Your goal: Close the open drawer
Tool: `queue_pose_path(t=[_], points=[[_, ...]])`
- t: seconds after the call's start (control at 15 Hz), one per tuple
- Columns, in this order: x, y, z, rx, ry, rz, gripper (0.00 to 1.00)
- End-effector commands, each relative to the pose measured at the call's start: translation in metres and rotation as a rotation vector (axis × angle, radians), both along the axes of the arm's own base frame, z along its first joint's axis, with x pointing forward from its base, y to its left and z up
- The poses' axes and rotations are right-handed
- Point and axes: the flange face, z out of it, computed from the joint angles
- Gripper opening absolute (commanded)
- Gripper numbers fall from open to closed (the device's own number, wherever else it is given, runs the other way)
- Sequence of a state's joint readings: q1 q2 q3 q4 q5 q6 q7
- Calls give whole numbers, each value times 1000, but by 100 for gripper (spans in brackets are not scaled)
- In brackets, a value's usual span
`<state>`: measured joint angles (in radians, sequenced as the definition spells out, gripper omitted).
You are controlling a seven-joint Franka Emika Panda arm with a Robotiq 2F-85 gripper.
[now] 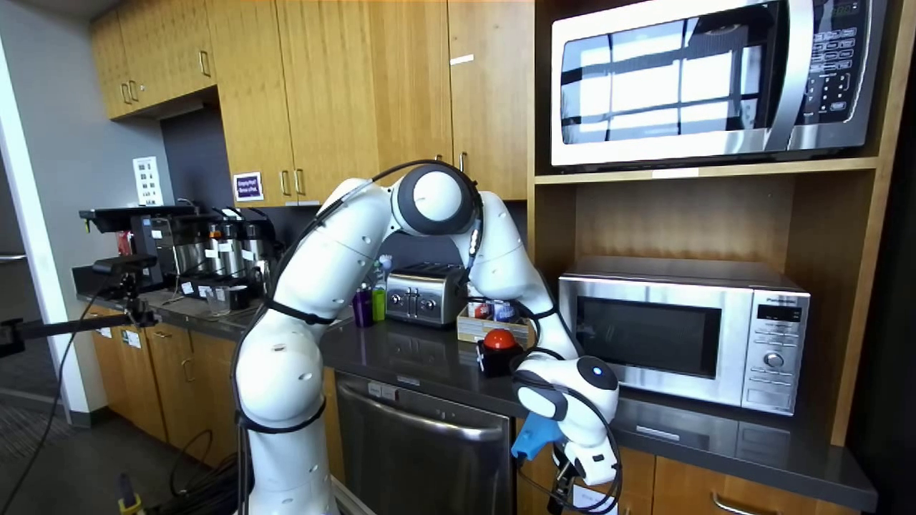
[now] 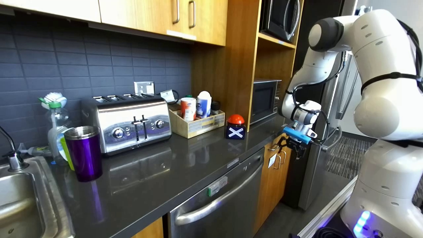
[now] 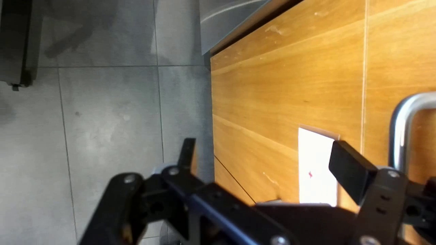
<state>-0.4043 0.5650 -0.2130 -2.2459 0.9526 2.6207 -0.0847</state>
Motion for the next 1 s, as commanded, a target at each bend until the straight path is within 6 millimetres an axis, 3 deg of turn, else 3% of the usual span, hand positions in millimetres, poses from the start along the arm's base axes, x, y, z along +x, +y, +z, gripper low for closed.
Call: queue_pose_path(t=[0.0,0.2,0.47,0.93], points=[[-26,9,30,1,16,30,100],[-46,18,55,-2,12,90,100],[-64,46,95,-19,11,221,100],[-61,117,174,-120,45,517,100]])
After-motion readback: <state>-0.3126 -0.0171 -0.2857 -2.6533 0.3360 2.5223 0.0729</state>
